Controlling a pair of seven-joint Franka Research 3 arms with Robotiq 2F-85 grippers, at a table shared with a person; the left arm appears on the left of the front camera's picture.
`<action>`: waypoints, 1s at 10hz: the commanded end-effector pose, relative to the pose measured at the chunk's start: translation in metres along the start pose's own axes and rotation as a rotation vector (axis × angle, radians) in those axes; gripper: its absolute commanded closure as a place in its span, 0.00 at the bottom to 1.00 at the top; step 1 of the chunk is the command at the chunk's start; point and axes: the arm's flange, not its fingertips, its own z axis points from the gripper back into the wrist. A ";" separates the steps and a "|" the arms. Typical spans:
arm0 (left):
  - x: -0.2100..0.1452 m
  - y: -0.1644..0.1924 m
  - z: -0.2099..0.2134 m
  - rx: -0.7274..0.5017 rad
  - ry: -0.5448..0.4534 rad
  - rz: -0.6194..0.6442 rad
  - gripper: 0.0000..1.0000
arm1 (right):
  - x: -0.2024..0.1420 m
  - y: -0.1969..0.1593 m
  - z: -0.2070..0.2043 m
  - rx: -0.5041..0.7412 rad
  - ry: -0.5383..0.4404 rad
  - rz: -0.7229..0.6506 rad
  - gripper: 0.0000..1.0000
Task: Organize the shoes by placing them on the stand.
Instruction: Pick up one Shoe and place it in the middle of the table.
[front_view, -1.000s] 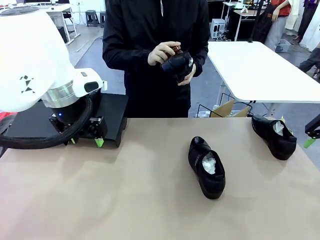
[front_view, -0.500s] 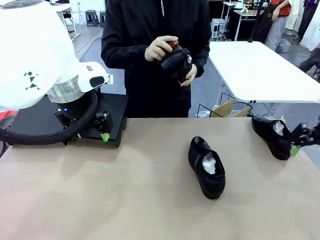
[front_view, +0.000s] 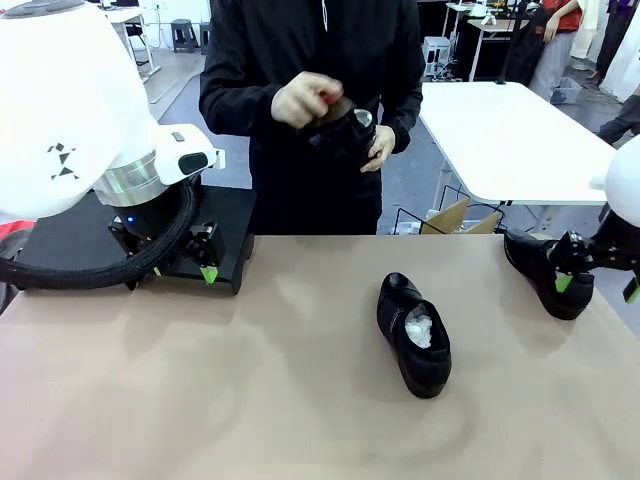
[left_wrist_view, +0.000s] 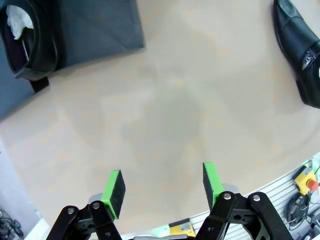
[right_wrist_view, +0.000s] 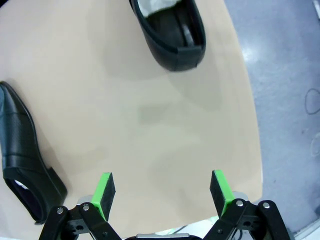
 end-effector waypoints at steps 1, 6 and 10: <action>0.000 0.001 0.000 0.003 -0.012 0.005 0.19 | 0.011 0.003 0.001 0.003 -0.008 -0.001 0.00; 0.000 0.001 0.000 0.003 -0.012 0.005 0.19 | 0.134 0.064 -0.006 0.068 -0.144 -0.002 0.00; 0.000 0.001 0.000 0.003 -0.012 0.005 0.19 | 0.171 0.078 -0.043 -0.003 -0.077 -0.020 0.00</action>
